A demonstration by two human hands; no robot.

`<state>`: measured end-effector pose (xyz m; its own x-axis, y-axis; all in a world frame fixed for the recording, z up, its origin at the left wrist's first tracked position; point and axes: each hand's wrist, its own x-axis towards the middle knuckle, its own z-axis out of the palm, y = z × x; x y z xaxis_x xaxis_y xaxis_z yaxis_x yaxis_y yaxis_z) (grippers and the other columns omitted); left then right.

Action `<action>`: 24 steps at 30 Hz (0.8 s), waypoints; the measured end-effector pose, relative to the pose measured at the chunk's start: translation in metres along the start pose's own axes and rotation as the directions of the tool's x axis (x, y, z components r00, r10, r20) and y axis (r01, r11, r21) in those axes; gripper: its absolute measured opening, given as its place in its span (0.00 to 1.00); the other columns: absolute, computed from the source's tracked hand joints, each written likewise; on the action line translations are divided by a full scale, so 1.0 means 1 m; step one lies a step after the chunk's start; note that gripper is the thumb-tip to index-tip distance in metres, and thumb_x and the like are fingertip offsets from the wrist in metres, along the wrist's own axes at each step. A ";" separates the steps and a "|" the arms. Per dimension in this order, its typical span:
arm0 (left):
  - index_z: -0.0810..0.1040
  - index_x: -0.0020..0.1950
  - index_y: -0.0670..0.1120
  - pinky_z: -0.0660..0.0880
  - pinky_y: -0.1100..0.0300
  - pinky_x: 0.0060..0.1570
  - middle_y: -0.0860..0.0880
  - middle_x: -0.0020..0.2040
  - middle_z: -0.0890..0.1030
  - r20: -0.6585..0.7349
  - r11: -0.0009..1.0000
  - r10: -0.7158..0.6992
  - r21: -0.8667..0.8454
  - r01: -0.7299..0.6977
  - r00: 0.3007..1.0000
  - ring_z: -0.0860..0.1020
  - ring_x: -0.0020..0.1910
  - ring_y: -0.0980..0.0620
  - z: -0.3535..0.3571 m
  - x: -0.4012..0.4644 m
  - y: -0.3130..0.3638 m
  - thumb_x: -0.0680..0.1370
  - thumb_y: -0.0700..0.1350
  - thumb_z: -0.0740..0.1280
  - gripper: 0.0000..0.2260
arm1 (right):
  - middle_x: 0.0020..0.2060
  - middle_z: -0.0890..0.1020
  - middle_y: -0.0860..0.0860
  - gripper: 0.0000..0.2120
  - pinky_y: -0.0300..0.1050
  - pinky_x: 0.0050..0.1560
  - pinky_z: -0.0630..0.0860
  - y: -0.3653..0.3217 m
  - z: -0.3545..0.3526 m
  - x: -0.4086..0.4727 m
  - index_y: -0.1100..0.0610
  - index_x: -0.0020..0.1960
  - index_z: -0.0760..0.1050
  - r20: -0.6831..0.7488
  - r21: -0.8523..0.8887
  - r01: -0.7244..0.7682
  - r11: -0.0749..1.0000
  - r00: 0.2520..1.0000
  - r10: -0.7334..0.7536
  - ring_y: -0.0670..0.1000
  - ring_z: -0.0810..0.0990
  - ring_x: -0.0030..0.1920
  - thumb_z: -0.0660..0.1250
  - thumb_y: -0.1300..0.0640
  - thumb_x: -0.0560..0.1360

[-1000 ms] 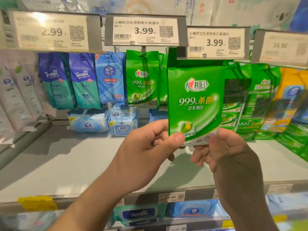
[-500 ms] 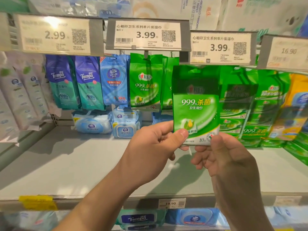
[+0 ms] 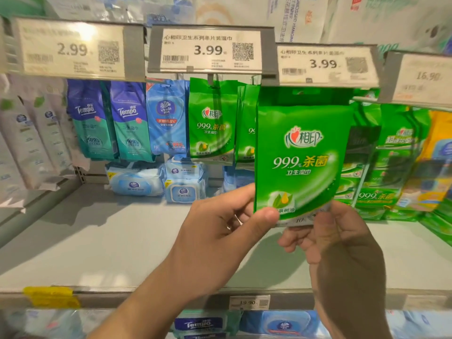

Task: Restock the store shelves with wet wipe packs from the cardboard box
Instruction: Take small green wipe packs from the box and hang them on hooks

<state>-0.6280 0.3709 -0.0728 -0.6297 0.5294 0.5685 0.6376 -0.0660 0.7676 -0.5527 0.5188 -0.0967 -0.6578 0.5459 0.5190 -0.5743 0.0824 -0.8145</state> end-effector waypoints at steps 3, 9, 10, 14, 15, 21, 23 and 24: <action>0.81 0.52 0.45 0.76 0.43 0.42 0.41 0.41 0.80 -0.015 0.998 -0.057 0.013 0.057 0.998 0.75 0.39 0.40 0.003 0.009 -0.002 0.80 0.59 0.64 0.18 | 0.33 0.82 0.61 0.10 0.49 0.35 0.77 -0.001 0.003 0.006 0.47 0.46 0.82 -0.041 0.021 -0.048 0.999 0.998 0.048 0.58 0.81 0.31 0.61 0.50 0.78; 0.82 0.51 0.51 0.76 0.41 0.43 0.37 0.41 0.79 -0.043 0.991 -0.131 -0.024 0.130 0.990 0.74 0.40 0.37 0.009 0.013 -0.008 0.78 0.58 0.65 0.13 | 0.33 0.81 0.59 0.10 0.48 0.32 0.76 0.009 0.003 0.007 0.58 0.50 0.79 -0.071 0.057 -0.142 0.988 0.987 0.146 0.57 0.80 0.30 0.60 0.56 0.81; 0.83 0.52 0.52 0.75 0.40 0.43 0.37 0.42 0.78 -0.051 0.990 -0.141 -0.025 0.140 0.989 0.73 0.40 0.37 0.010 0.014 -0.008 0.77 0.59 0.66 0.13 | 0.33 0.81 0.59 0.10 0.48 0.32 0.75 0.011 0.004 0.008 0.60 0.51 0.78 -0.068 0.065 -0.156 0.986 0.985 0.160 0.57 0.80 0.30 0.59 0.57 0.82; 0.83 0.54 0.61 0.76 0.42 0.44 0.36 0.42 0.79 -0.121 0.981 -0.191 0.002 0.192 0.974 0.74 0.40 0.37 0.009 0.022 -0.009 0.77 0.58 0.66 0.10 | 0.32 0.79 0.57 0.09 0.46 0.33 0.73 0.012 0.014 0.014 0.61 0.50 0.74 -0.044 0.192 -0.241 0.951 0.966 0.254 0.55 0.77 0.29 0.59 0.56 0.83; 0.83 0.54 0.61 0.76 0.41 0.44 0.35 0.43 0.79 -0.133 0.980 -0.193 0.014 0.196 0.972 0.75 0.40 0.36 0.007 0.026 -0.010 0.77 0.59 0.65 0.10 | 0.31 0.77 0.57 0.10 0.46 0.33 0.72 0.012 0.019 0.017 0.60 0.49 0.74 -0.025 0.238 -0.272 0.932 0.958 0.286 0.54 0.76 0.30 0.59 0.55 0.84; 0.81 0.48 0.41 0.78 0.39 0.49 0.36 0.43 0.80 -0.228 0.957 -0.270 0.042 0.287 0.935 0.76 0.36 0.43 0.004 0.059 -0.027 0.74 0.63 0.64 0.24 | 0.31 0.72 0.53 0.11 0.46 0.35 0.66 0.027 0.053 0.044 0.59 0.49 0.70 0.015 0.445 -0.373 0.814 0.912 0.410 0.50 0.71 0.30 0.58 0.52 0.86; 0.81 0.47 0.41 0.78 0.40 0.49 0.38 0.43 0.82 -0.240 0.950 -0.289 0.050 0.309 0.927 0.78 0.37 0.41 0.003 0.069 -0.030 0.74 0.62 0.64 0.24 | 0.31 0.71 0.53 0.09 0.44 0.34 0.67 0.032 0.060 0.054 0.58 0.49 0.69 0.018 0.518 -0.378 0.767 0.902 0.432 0.49 0.71 0.30 0.59 0.53 0.85; 0.81 0.47 0.41 0.79 0.40 0.49 0.39 0.42 0.82 -0.245 0.947 -0.292 0.063 0.316 0.925 0.80 0.39 0.40 0.003 0.074 -0.031 0.74 0.62 0.64 0.23 | 0.30 0.72 0.53 0.09 0.43 0.32 0.67 0.034 0.062 0.059 0.57 0.49 0.69 0.017 0.542 -0.383 0.748 0.895 0.446 0.49 0.71 0.29 0.59 0.54 0.85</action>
<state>-0.6933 0.4146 -0.0554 -0.8769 0.3015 0.3742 0.4330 0.1580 0.8874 -0.6414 0.5018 -0.0777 -0.8530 0.5112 0.1053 -0.4417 -0.5993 -0.6676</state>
